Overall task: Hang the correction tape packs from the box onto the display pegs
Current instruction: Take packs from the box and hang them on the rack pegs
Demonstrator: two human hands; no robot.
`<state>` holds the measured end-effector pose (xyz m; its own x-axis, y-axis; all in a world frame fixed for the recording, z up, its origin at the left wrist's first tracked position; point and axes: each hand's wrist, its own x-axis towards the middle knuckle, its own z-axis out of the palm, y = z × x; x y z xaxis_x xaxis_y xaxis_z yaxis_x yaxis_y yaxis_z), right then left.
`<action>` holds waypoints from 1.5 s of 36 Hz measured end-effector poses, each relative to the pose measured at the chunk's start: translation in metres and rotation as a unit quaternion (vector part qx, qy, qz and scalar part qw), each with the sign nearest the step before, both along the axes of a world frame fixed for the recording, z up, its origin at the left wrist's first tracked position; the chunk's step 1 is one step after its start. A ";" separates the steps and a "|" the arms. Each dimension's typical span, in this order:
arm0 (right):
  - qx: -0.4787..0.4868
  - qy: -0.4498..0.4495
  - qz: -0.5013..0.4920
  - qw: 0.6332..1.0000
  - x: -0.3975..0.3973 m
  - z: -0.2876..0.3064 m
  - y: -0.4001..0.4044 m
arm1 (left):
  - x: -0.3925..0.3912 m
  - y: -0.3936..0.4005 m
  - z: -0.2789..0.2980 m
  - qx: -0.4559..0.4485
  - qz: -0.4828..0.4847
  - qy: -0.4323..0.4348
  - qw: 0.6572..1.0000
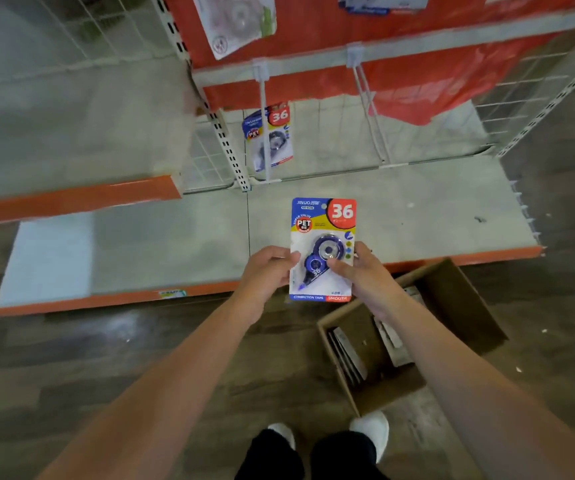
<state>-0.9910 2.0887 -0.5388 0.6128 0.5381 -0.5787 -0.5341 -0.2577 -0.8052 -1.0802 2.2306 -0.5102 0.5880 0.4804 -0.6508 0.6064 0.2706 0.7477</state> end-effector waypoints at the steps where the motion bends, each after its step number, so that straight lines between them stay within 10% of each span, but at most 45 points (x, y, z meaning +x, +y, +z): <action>1: 0.001 -0.008 0.001 1.000 0.005 -0.011 -0.001 | 0.007 -0.002 -0.013 0.007 -0.011 -0.005 1.000; 23: 0.148 -0.334 0.070 0.928 0.088 -0.124 0.076 | 0.057 0.072 -0.207 0.079 -0.003 -0.263 0.962; 33: 0.203 -0.351 0.087 0.910 0.049 -0.094 0.103 | 0.037 0.109 -0.194 0.240 -0.068 -0.184 0.951; 41: 0.181 -0.343 0.033 0.921 0.050 -0.093 0.113 | 0.037 0.123 -0.181 0.471 -0.208 -0.141 0.846; 54: 0.116 -0.360 0.006 0.926 0.062 -0.092 0.141 | 0.036 0.156 -0.161 0.508 -0.205 -0.155 0.822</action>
<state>-0.9287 2.2293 -0.6305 0.7874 0.6066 0.1099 0.1647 -0.0352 -0.9857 -1.0446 2.3868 -0.6714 0.8981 0.4034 0.1752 0.2285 -0.7683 0.5979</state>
